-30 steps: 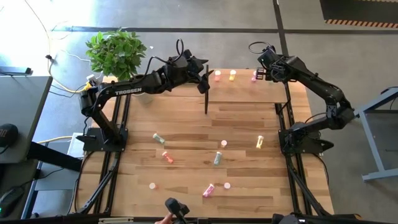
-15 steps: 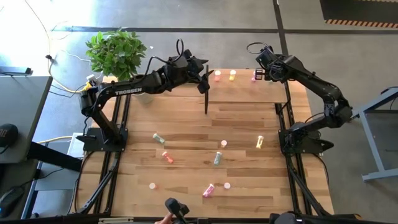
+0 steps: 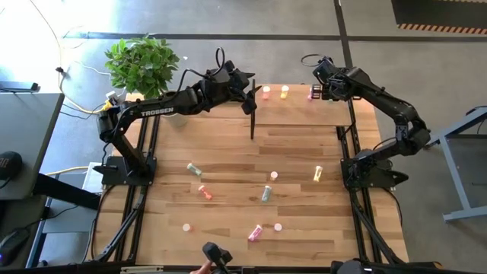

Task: Pick and place medicine bottles onto shelf by color
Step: Put the bottom blue medicine bottle on the shelf, then put the left yellow medicine bottle aligned with the other yellow medicine bottle on the shelf

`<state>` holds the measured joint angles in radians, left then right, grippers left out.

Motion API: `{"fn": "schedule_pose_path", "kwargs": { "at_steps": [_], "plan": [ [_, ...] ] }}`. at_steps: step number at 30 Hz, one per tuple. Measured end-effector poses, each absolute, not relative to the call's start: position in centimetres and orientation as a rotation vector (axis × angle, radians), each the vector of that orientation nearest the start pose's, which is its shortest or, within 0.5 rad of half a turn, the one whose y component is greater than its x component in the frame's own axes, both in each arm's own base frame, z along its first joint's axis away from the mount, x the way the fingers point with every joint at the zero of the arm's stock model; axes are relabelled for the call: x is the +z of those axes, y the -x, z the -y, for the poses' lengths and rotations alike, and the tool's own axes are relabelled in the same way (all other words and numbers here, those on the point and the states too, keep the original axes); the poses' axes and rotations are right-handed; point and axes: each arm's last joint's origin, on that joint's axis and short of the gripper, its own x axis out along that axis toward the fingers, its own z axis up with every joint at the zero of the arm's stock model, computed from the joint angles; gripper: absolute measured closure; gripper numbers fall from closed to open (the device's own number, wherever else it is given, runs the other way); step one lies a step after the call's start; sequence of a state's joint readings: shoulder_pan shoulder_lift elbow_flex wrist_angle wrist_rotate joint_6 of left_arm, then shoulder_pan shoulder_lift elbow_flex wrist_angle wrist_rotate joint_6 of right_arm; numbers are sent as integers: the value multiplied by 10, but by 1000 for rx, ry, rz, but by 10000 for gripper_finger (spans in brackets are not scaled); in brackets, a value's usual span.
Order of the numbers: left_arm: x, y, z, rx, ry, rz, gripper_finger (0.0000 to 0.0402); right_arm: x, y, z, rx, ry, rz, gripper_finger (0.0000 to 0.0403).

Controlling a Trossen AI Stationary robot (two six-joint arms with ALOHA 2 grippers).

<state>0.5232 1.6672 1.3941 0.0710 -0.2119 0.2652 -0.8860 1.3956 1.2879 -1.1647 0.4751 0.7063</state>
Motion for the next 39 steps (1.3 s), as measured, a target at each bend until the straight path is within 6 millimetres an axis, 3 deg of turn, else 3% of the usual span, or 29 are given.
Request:
{"fn": "schedule_pose_path", "kwargs": {
  "at_steps": [19, 27, 32, 39],
  "plan": [
    [341, -331, -198, 705, -221, -337, 174, 352, -146, 195, -1579, -709, -870, 234],
    [355, -306, -179, 687, -148, -447, 174, 382, -161, 169, -1361, -683, -898, 233],
    [360, -293, -166, 623, -40, -482, 174, 386, -181, 147, -1142, -687, -933, 233],
    [339, -273, -145, 519, 115, -512, 174, 384, -203, 112, -959, -726, -974, 233]
  ]
}}
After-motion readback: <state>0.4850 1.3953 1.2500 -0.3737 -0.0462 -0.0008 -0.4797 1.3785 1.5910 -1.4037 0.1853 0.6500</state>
